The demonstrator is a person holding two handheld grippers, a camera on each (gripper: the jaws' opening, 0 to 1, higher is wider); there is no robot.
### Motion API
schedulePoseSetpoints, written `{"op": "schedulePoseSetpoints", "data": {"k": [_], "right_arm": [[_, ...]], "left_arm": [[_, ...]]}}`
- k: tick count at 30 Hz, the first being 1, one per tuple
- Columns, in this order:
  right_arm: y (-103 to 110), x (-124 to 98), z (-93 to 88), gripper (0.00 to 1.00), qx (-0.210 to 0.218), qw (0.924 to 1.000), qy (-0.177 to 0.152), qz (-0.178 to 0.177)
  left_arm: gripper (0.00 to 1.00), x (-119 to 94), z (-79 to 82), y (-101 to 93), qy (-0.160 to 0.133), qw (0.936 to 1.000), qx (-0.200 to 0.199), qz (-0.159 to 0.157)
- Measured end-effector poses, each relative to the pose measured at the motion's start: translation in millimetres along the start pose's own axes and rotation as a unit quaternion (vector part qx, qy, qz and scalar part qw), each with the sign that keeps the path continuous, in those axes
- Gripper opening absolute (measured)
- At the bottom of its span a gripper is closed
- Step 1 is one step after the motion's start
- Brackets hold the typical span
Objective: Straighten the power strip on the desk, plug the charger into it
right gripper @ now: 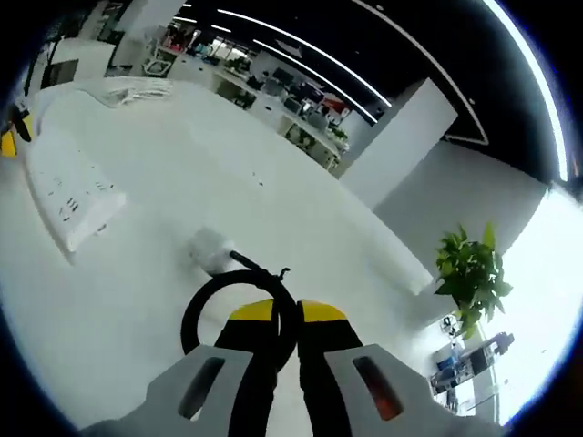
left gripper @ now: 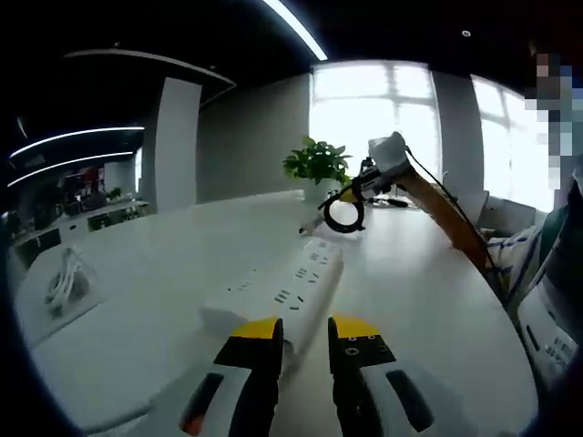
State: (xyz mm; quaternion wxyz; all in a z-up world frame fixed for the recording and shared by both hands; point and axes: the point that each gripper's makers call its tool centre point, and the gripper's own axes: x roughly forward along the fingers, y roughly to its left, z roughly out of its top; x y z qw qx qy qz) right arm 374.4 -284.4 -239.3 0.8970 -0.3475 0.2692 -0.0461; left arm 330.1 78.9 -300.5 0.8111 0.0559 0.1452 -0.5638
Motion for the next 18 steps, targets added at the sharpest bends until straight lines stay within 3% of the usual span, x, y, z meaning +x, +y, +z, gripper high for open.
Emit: {"op": "schedulePoseSetpoints", "data": {"k": [7,14,18], "right_arm": [[6.6,-5.9,12.0,0.05,-0.029,0.9995,0.006,-0.01],[17.2,-17.8,28.6,0.05,-0.083,0.9961,0.021,-0.021],[22.7,-23.5,32.5,0.05,-0.087,0.9958,0.025,-0.015]], "left_arm": [[0.19,-0.5,0.7,-1.5,-0.001,1.0,0.002,0.0],[0.19,-0.7,-0.3,-3.9,0.001,1.0,0.004,-0.002],[0.19,-0.3,-0.3,-7.2,0.0,1.0,0.003,-0.005]]}}
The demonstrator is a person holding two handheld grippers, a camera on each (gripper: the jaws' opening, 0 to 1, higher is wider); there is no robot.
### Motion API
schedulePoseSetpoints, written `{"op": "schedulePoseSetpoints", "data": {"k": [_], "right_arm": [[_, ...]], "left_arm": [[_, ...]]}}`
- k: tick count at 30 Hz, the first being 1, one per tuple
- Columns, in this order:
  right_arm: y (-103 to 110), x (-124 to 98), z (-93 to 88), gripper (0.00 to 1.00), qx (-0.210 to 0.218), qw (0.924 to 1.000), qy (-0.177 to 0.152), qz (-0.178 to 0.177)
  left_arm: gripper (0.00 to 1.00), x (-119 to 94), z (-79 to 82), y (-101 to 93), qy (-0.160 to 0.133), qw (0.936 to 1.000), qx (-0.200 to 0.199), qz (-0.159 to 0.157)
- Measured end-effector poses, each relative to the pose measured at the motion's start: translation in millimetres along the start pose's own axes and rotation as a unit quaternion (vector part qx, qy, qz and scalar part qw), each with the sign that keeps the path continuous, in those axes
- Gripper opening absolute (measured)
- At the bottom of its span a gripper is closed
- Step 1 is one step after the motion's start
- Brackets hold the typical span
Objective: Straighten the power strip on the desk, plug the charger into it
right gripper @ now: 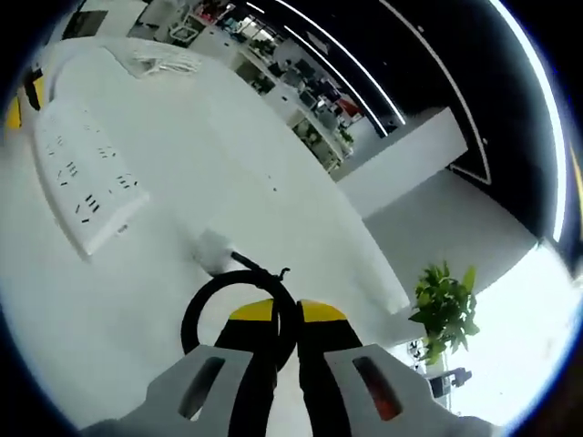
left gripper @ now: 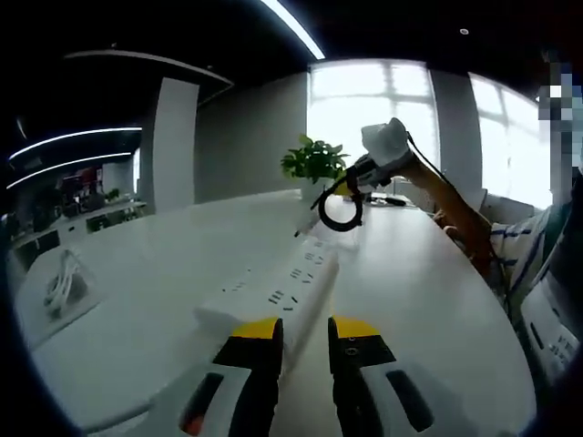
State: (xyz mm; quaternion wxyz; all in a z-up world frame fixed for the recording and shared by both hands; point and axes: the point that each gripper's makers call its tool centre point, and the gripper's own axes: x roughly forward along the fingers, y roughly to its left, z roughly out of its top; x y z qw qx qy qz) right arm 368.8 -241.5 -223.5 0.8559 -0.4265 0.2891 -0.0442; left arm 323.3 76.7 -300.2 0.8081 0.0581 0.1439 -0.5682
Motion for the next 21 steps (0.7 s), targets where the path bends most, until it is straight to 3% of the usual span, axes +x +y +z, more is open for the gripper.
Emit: {"op": "schedulePoseSetpoints", "data": {"k": [6,13,21], "right_arm": [[5.8,-4.8,11.1,0.05,-0.025,0.9997,0.001,0.002],[1.0,-11.7,15.4,0.05,-0.06,0.9978,0.012,-0.025],[7.3,-32.3,25.9,0.05,-0.083,0.9961,0.017,-0.021]], "left_arm": [[0.19,0.2,1.5,-3.3,-0.001,1.0,0.003,-0.003],[0.19,1.0,-0.2,-3.6,0.005,0.9999,0.009,0.001],[0.19,2.1,0.9,-11.6,0.001,0.9999,0.01,-0.008]]}}
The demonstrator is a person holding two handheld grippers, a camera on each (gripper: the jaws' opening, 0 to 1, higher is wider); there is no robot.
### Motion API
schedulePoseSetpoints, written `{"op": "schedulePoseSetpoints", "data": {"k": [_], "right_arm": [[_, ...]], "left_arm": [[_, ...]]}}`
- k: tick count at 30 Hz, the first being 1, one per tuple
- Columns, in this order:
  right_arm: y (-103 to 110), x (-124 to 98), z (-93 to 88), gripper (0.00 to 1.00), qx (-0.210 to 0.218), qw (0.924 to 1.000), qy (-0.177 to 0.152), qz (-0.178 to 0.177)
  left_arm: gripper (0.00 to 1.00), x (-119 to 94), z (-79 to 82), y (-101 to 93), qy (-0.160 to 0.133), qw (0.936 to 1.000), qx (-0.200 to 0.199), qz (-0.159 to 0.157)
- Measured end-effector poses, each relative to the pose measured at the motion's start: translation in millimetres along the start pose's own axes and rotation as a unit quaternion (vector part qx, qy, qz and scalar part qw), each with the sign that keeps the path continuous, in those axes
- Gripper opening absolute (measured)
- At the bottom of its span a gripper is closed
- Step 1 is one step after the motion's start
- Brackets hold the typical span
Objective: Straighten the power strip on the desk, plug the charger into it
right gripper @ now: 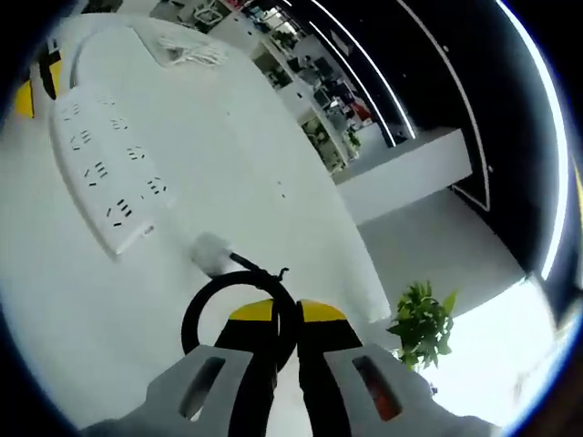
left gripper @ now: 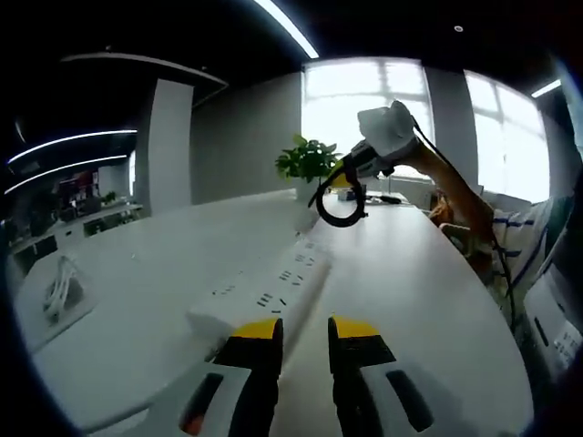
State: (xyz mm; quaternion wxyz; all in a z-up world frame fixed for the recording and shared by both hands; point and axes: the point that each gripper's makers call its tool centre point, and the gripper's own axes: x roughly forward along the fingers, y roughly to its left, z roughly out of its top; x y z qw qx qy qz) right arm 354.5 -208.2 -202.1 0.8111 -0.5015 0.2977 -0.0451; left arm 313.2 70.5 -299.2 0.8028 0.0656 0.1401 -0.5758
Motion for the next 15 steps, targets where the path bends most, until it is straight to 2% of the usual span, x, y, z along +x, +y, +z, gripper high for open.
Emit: {"op": "schedulePoseSetpoints", "data": {"k": [6,15], "right_arm": [[1.1,-15.5,3.7,0.05,-0.002,0.9999,-0.001,0.011],[8.8,-37.1,13.6,0.05,0.013,0.9991,-0.016,0.037]], "left_arm": [[0.19,1.9,-3.3,-4.7,0.005,1.0,0.004,-0.002],[0.19,1.1,3.1,-10.3,0.001,0.9999,0.01,-0.008]]}}
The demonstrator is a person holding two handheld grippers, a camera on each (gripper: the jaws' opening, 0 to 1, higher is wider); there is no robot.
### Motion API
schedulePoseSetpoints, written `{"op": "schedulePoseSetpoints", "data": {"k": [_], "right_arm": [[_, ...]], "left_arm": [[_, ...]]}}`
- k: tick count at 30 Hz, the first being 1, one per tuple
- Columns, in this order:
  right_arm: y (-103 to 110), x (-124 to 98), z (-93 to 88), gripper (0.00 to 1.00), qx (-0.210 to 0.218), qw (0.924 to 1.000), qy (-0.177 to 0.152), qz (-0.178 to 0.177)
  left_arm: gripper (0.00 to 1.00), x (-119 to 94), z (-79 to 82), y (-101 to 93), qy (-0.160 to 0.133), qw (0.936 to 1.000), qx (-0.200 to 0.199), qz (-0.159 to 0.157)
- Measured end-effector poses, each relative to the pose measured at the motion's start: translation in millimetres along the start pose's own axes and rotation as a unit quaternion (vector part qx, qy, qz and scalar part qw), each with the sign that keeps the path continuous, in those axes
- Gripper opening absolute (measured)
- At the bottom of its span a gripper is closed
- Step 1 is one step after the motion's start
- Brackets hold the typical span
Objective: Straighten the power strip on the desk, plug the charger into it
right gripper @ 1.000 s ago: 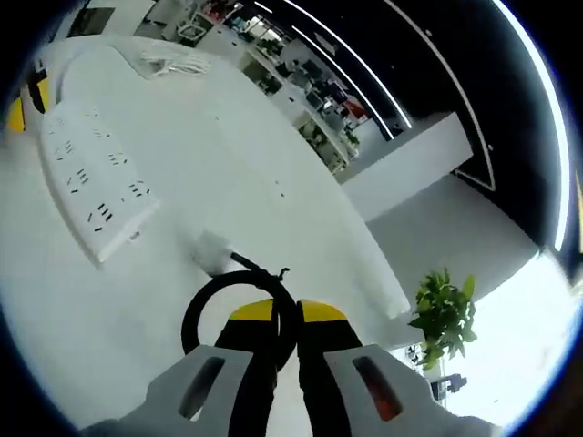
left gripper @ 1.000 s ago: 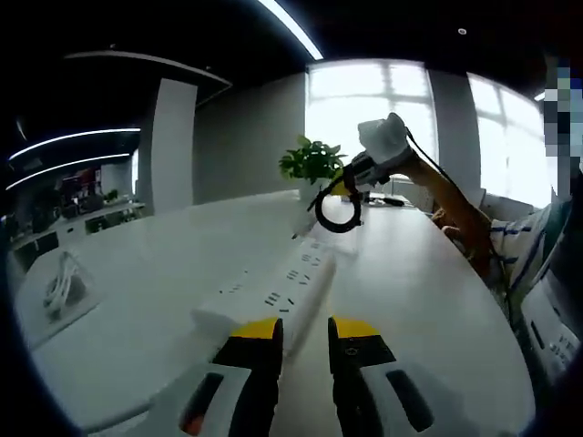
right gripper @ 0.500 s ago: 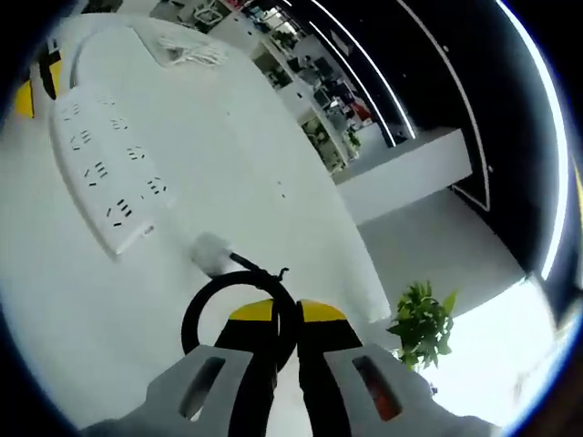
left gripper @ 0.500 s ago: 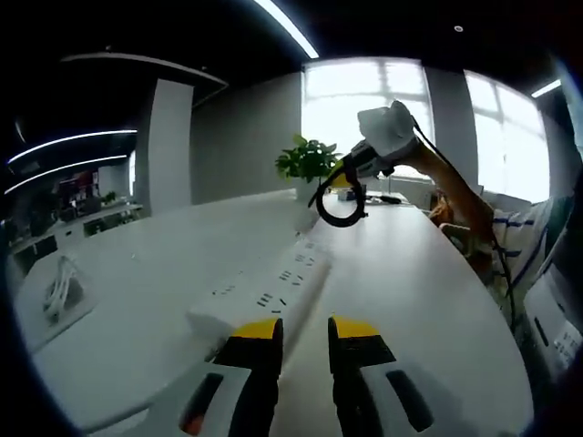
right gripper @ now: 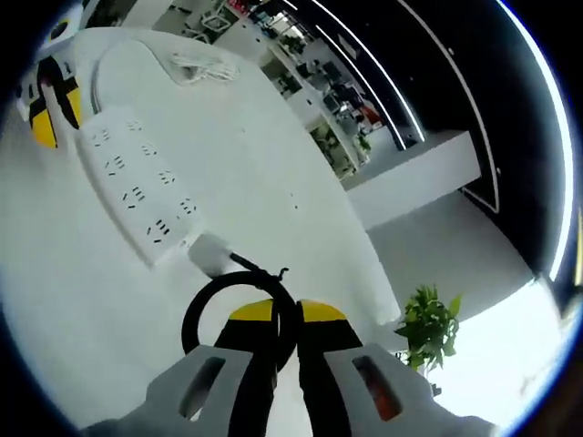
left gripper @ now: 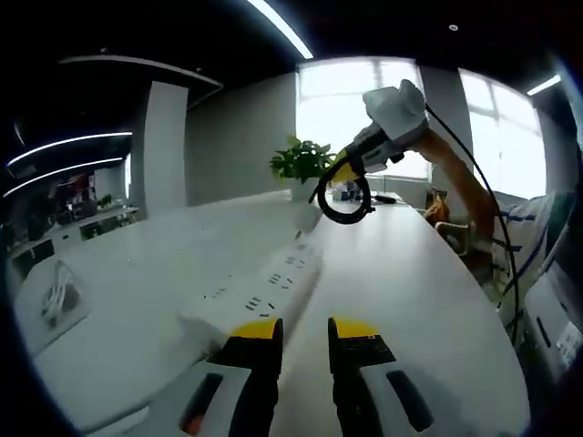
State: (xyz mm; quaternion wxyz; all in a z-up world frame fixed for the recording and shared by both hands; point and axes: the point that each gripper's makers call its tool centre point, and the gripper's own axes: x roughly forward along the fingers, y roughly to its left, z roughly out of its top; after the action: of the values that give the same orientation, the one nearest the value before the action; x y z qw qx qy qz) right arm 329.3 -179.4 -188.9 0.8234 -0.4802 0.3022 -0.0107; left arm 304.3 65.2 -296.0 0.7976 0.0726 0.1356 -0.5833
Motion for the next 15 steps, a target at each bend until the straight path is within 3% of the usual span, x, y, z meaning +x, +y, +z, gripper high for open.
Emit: {"op": "schedulePoseSetpoints", "data": {"k": [6,15], "right_arm": [[-6.3,-9.2,4.8,0.05,0.002,0.9999,-0.012,-0.012],[6.0,-18.2,13.6,0.06,0.007,0.9995,-0.026,0.014]], "left_arm": [[0.19,-1.4,3.7,-0.9,-0.003,1.0,0.001,-0.002],[0.19,-1.5,4.7,-1.1,-0.003,1.0,0.003,-0.003]]}}
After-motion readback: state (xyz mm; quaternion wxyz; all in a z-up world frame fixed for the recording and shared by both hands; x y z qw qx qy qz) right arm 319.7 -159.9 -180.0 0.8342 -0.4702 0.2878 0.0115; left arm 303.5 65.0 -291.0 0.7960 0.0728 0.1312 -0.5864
